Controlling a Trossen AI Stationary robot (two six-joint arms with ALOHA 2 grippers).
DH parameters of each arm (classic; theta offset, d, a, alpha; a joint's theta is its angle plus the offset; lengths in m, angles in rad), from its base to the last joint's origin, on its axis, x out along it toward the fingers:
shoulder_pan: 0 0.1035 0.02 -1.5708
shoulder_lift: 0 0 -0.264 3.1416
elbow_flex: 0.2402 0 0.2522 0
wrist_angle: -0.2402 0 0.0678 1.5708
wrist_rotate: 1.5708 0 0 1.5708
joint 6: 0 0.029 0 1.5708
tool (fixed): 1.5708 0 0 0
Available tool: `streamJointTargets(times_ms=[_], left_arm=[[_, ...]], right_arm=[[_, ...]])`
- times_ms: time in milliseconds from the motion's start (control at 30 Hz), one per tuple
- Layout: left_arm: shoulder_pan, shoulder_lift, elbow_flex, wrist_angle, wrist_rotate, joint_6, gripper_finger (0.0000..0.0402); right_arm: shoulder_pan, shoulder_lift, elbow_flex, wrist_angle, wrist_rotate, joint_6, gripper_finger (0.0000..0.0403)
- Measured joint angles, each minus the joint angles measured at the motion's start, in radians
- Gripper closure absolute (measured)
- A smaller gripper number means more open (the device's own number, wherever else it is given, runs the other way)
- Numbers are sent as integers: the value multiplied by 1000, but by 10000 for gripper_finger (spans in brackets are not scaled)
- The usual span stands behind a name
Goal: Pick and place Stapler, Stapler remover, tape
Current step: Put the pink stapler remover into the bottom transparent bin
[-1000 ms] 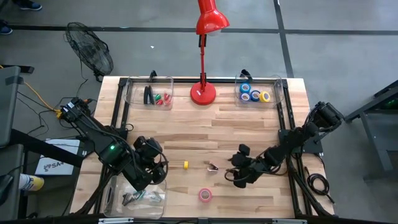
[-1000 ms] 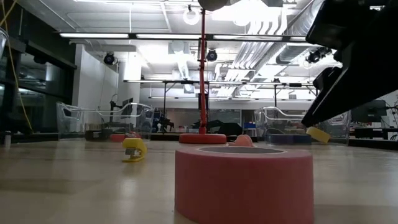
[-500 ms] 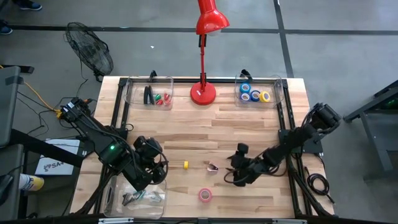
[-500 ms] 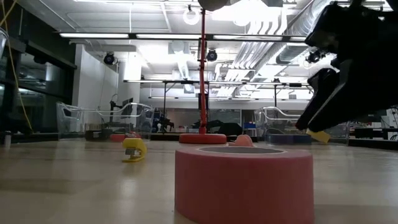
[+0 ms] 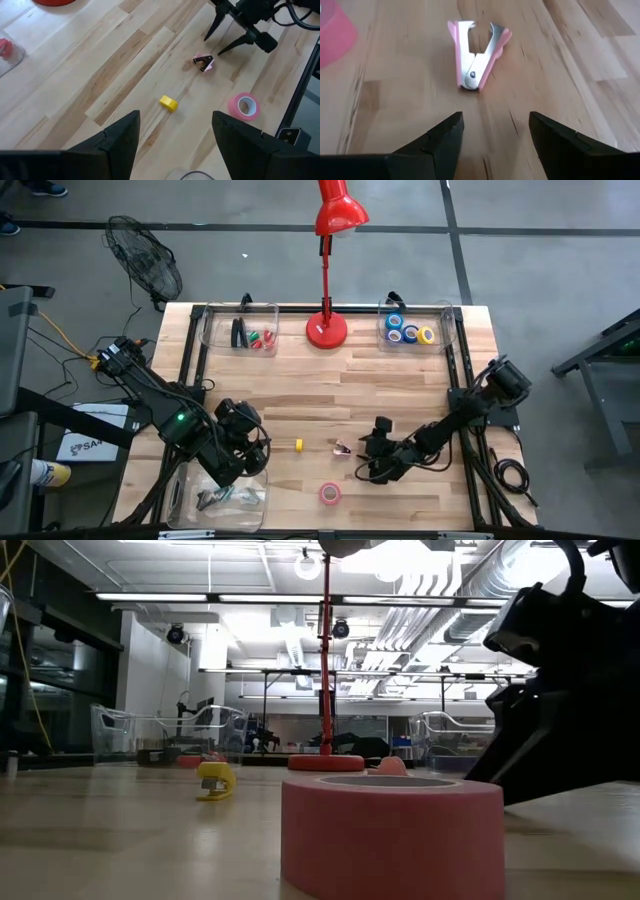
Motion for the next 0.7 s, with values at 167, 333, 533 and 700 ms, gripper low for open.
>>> streamJointTargets(times_ms=[167,333,533,700], left_arm=[[0,0,0,1,0,-3,161],[0,0,0,2,-3,-3,161],[0,0,0,2,-3,-6,161],[0,0,0,2,-3,-6,161]], right_arm=[[0,20,0,46,18,-31,181],[-5,22,-1,77,-6,-119,181],[-37,22,8,97,-94,-143,178],[-60,26,42,86,-127,-134,161]])
